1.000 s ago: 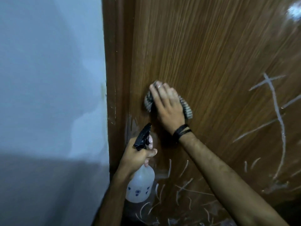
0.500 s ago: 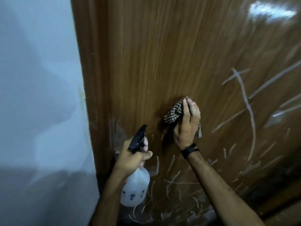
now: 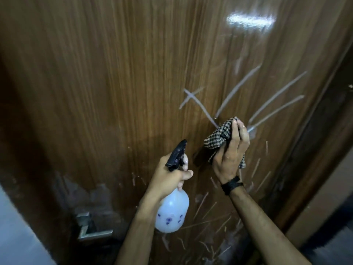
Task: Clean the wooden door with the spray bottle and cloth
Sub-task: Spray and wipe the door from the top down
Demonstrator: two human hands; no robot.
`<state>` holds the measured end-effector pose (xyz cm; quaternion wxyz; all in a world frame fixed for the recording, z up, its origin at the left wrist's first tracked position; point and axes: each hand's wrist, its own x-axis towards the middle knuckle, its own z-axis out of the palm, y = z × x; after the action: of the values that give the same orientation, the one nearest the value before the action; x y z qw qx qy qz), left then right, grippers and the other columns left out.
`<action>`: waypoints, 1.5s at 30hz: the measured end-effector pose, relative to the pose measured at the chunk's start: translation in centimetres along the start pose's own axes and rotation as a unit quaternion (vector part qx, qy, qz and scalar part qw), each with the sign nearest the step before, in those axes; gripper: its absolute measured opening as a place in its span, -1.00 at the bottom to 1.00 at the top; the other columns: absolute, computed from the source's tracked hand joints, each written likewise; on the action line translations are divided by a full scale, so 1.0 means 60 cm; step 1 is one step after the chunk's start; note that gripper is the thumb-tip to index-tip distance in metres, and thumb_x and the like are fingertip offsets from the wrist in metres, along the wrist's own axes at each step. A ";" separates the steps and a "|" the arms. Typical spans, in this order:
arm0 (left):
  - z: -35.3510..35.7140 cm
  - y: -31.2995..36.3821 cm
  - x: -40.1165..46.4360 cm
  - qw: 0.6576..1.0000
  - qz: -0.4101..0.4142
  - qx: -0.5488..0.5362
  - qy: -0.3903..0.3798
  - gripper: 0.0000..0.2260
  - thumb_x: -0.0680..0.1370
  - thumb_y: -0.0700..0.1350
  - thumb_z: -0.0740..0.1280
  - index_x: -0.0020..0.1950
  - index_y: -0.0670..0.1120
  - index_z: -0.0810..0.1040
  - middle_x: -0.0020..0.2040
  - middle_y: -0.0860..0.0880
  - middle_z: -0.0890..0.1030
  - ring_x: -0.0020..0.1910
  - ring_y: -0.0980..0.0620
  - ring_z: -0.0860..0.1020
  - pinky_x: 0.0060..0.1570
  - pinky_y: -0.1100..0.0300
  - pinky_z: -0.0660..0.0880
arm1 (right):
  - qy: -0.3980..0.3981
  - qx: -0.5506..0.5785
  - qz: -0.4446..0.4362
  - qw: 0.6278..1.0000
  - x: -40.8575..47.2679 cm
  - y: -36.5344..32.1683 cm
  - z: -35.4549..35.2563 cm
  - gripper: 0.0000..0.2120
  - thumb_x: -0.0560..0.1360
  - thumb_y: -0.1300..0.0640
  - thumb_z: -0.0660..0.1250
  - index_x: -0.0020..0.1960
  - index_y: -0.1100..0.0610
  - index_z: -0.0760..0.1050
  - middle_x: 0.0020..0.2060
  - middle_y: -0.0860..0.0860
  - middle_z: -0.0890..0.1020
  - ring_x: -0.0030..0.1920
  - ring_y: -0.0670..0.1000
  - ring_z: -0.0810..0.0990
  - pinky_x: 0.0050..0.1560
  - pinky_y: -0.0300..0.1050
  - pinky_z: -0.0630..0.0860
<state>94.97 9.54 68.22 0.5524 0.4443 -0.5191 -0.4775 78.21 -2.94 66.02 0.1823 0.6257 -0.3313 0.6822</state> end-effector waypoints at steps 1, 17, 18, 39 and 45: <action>0.018 0.004 0.009 1.000 0.003 0.002 -0.009 -0.78 0.50 -0.47 0.32 -0.06 -0.16 0.48 -0.19 -0.12 0.46 -0.51 0.04 0.33 -0.45 0.20 0.34 | 0.008 -0.003 0.002 1.000 0.006 0.012 -0.006 -0.54 0.57 0.39 0.11 0.47 0.39 0.31 0.42 0.28 0.37 0.52 0.07 0.24 0.52 0.12 0.20; 0.125 0.031 0.072 0.998 0.011 -0.016 0.053 -0.74 0.50 -0.49 0.30 -0.10 -0.12 0.48 -0.23 -0.08 0.46 -0.53 0.06 0.30 -0.45 0.20 0.30 | -0.004 0.006 -0.092 0.996 0.077 0.102 0.039 -0.44 0.52 0.44 0.26 0.50 0.28 0.28 0.46 0.17 0.29 0.47 0.23 0.28 0.52 0.17 0.22; 0.124 0.030 0.073 0.998 0.010 -0.018 0.062 -0.74 0.49 -0.49 0.29 -0.10 -0.12 0.47 -0.25 -0.08 0.45 -0.53 0.07 0.29 -0.45 0.20 0.29 | -0.021 0.000 -0.111 0.994 0.055 0.102 0.043 -0.38 0.49 0.45 0.29 0.52 0.25 0.26 0.45 0.16 0.29 0.48 0.22 0.28 0.51 0.19 0.24; 0.059 0.076 0.071 0.997 0.027 0.002 0.077 -0.73 0.48 -0.49 0.29 -0.09 -0.12 0.44 -0.23 -0.10 0.43 -0.55 0.09 0.33 -0.45 0.20 0.29 | -0.059 -0.001 -0.126 0.990 0.064 0.038 0.063 -0.48 0.55 0.39 0.17 0.51 0.25 0.29 0.46 0.13 0.32 0.48 0.20 0.30 0.46 0.23 0.31; 0.044 0.087 0.061 0.998 0.043 0.011 0.050 -0.76 0.50 -0.47 0.31 -0.02 -0.14 0.49 -0.17 -0.10 0.49 -0.51 0.11 0.36 -0.42 0.17 0.32 | 0.028 0.016 -0.051 0.998 0.204 0.003 0.067 -0.50 0.57 0.40 0.23 0.50 0.31 0.31 0.44 0.21 0.37 0.47 0.21 0.31 0.51 0.17 0.24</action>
<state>92.72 6.74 74.08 0.5926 0.4513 -0.5146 -0.4247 79.21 -7.86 77.92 0.2158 0.6256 -0.2824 0.6945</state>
